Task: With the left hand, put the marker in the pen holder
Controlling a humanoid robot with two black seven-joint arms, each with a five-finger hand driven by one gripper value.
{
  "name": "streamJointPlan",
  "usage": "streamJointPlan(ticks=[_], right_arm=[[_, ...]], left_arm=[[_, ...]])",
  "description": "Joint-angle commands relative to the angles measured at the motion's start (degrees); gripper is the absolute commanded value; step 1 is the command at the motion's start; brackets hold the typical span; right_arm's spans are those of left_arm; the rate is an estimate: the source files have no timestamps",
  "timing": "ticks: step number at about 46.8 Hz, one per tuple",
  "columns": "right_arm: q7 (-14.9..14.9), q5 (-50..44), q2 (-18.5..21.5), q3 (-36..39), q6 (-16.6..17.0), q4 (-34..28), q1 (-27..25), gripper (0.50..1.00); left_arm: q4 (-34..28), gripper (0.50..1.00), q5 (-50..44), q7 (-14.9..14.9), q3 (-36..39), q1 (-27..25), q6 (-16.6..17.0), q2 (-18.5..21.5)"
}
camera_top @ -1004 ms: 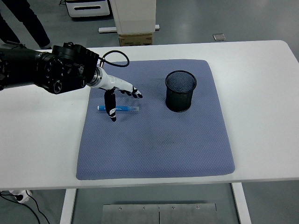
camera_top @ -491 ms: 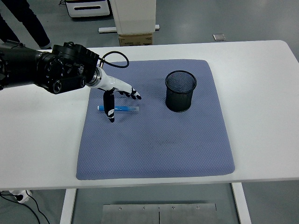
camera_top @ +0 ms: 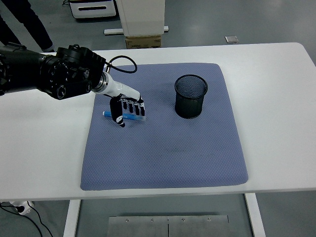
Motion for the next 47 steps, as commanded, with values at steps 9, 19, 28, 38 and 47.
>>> streamJointPlan(ticks=[9, 19, 28, 38, 47], right_arm=[[0.0, 0.0, 0.0, 0.0, 0.0, 0.0, 0.0, 1.000], [0.0, 0.0, 0.0, 0.0, 0.0, 0.0, 0.0, 1.000], [0.0, 0.0, 0.0, 0.0, 0.0, 0.0, 0.0, 1.000], [0.0, 0.0, 0.0, 0.0, 0.0, 0.0, 0.0, 1.000], [0.0, 0.0, 0.0, 0.0, 0.0, -0.1, 0.0, 1.000]], left_arm=[[0.1, 0.766, 0.2, 0.0, 0.1, 0.2, 0.3, -0.3], [0.0, 0.681, 1.8, 0.1, 0.1, 0.3, 0.9, -0.7], [0.0, 0.716, 2.0, 0.1, 0.1, 0.3, 1.7, -0.8], [-0.3, 0.739, 4.4, 0.0, 0.1, 0.4, 3.7, -0.8], [-0.6, 0.728, 5.1, 0.0, 0.1, 0.5, 4.4, -0.8]])
